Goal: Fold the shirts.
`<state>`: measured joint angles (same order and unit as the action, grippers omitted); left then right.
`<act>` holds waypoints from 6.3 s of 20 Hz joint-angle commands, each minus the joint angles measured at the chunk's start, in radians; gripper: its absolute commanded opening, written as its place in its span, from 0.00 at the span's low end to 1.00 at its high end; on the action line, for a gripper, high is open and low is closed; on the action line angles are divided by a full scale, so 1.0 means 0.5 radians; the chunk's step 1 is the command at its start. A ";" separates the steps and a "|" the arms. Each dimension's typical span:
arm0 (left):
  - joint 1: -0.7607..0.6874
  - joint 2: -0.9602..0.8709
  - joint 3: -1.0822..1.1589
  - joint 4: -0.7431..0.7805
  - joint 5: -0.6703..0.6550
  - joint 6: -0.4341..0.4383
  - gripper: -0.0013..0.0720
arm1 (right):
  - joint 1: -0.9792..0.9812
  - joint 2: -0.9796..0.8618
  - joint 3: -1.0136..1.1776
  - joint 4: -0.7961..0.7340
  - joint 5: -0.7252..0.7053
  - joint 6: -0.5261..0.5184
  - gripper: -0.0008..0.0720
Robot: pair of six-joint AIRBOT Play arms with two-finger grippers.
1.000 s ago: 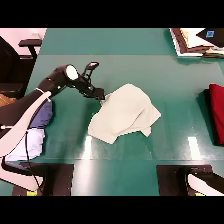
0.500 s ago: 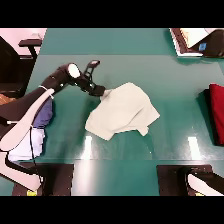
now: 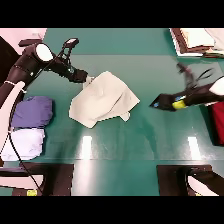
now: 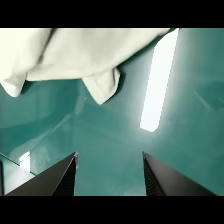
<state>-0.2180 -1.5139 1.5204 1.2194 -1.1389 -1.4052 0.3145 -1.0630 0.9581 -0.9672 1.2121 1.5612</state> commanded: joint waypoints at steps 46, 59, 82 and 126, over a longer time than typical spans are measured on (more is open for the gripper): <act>0.014 1.334 -1.124 -0.154 -0.060 0.194 0.05 | 0.006 -0.634 1.176 -0.310 0.272 -0.140 0.03; 0.014 1.334 -1.450 0.143 0.381 0.191 0.05 | -0.439 -0.648 0.341 -0.001 0.117 -0.299 0.63; 0.014 1.335 -1.032 0.368 0.431 -0.024 0.05 | -0.306 -0.465 0.751 -0.082 -0.046 -0.399 0.03; 0.527 0.298 -0.309 0.307 -0.081 -0.095 0.74 | -0.924 -0.961 1.443 0.032 0.659 -0.423 0.57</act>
<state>-0.0280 -1.3720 1.3804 1.4349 -1.0168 -1.4689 -0.1146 -1.6161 1.8050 -1.0164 1.4868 1.3842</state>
